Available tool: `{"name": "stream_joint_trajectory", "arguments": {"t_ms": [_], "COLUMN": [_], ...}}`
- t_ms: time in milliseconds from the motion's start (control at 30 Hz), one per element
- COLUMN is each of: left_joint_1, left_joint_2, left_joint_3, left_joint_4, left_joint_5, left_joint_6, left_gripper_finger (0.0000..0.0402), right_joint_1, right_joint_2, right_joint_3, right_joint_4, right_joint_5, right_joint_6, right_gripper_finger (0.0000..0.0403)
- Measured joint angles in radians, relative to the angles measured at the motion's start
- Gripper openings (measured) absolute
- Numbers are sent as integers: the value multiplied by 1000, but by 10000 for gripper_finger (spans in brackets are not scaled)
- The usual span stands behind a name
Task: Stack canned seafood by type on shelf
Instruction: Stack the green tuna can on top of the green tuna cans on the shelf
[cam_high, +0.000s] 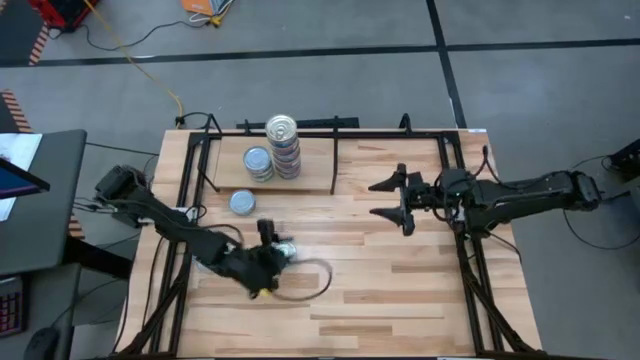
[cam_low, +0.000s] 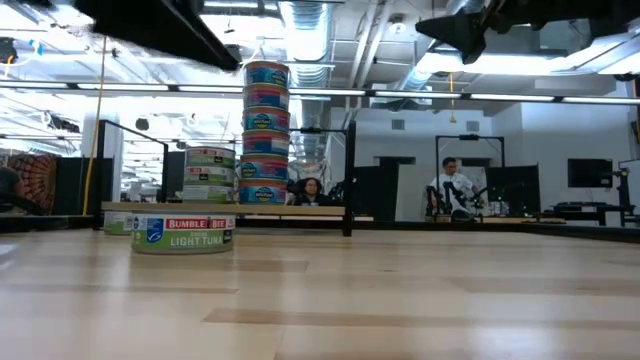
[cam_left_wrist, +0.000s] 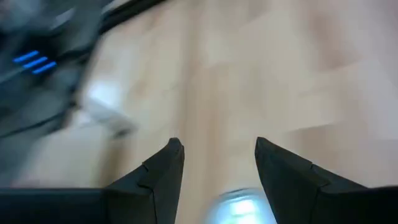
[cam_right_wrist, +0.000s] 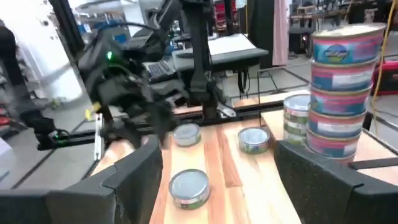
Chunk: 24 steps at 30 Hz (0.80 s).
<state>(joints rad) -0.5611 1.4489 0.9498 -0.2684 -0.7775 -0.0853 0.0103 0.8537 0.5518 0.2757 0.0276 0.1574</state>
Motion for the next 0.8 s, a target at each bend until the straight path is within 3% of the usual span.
{"name": "stream_joint_trajectory", "arguments": {"t_ms": [167, 233, 333, 433, 500, 800], "left_joint_1": [-28, -18, 1, 19, 25, 72], "left_joint_2": [-126, -157, -186, -205, -215, -214], "left_joint_3": [-228, -302, -369, -380, -381, -380], "left_joint_4": [502, 676, 871, 919, 903, 700], "left_joint_5": [220, 221, 112, -34, -61, 173], "left_joint_6": [65, 100, 177, 159, 93, -184], "left_gripper_finger": [192, 192, 192, 192, 192, 192], "right_joint_1": [121, 177, 243, 289, 310, 326], "right_joint_2": [141, 229, 362, 484, 567, 898], "right_joint_3": [0, 0, 17, 67, 113, 360], "right_joint_4": [37, 58, 96, 110, 114, 98], "right_joint_5": [105, 150, 185, 216, 239, 320], "right_joint_6": [26, 39, 45, 45, 45, 9], "right_gripper_finger": [331, 331, 331, 331, 331, 331]}}
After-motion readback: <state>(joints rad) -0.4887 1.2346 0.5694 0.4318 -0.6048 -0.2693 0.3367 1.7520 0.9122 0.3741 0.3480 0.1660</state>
